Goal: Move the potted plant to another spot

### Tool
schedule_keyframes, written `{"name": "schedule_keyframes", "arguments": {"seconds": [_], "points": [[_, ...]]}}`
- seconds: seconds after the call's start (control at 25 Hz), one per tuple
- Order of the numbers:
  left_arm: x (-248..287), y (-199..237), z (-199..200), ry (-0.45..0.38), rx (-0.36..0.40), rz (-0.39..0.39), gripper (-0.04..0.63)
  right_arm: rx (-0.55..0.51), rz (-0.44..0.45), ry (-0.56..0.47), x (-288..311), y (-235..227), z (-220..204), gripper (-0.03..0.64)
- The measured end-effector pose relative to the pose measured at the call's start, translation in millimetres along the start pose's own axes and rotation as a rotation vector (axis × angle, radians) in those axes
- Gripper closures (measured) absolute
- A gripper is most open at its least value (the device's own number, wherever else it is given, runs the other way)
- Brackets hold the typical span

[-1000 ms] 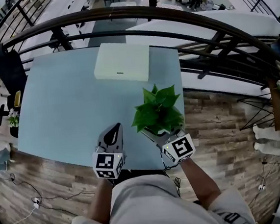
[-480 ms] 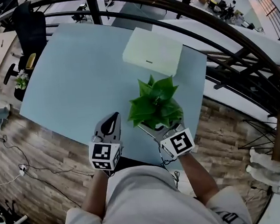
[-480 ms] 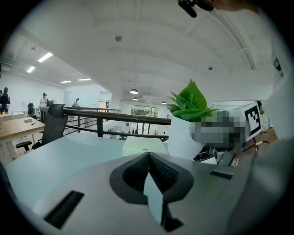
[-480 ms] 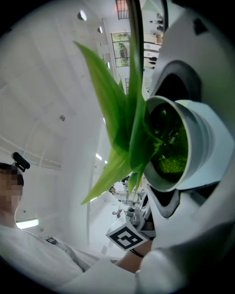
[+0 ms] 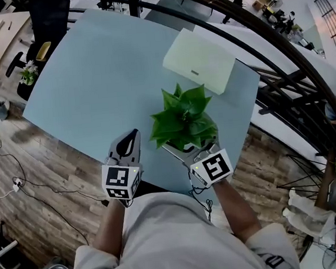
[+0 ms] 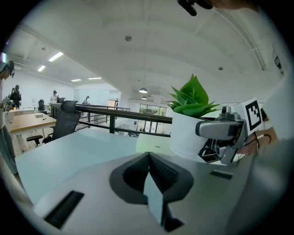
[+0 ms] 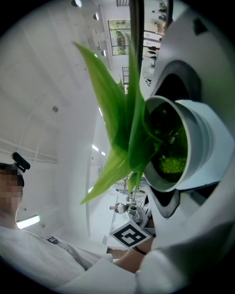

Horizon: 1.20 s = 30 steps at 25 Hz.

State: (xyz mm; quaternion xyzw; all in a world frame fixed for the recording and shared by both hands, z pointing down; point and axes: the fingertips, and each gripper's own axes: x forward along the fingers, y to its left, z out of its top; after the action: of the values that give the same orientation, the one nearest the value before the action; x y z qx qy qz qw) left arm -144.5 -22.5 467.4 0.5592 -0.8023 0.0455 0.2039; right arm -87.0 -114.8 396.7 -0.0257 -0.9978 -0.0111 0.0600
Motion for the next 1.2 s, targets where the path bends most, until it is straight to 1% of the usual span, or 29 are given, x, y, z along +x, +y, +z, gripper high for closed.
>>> {"name": "schedule_keyframes", "arguments": {"seconds": [0.28,0.68,0.76,0.92,1.2], "points": [[-9,29,1,0.000,-0.031,0.037,0.583,0.003,0.048,0.022,30,16,5,0.071],[-10,48,-6,0.000,-0.058,0.066,0.583,-0.008,0.106,0.046,51,31,3,0.069],[-10,67,-6,0.002,-0.071,0.071,0.583,-0.008,0.113,0.055,70,37,4,0.071],[-15,126,-8,0.009,-0.098,0.077,0.583,0.002,0.121,0.081,128,58,2,0.069],[-17,183,-29,0.039,-0.147,0.111,0.583,0.025,0.152,0.123,190,75,-19,0.069]]}}
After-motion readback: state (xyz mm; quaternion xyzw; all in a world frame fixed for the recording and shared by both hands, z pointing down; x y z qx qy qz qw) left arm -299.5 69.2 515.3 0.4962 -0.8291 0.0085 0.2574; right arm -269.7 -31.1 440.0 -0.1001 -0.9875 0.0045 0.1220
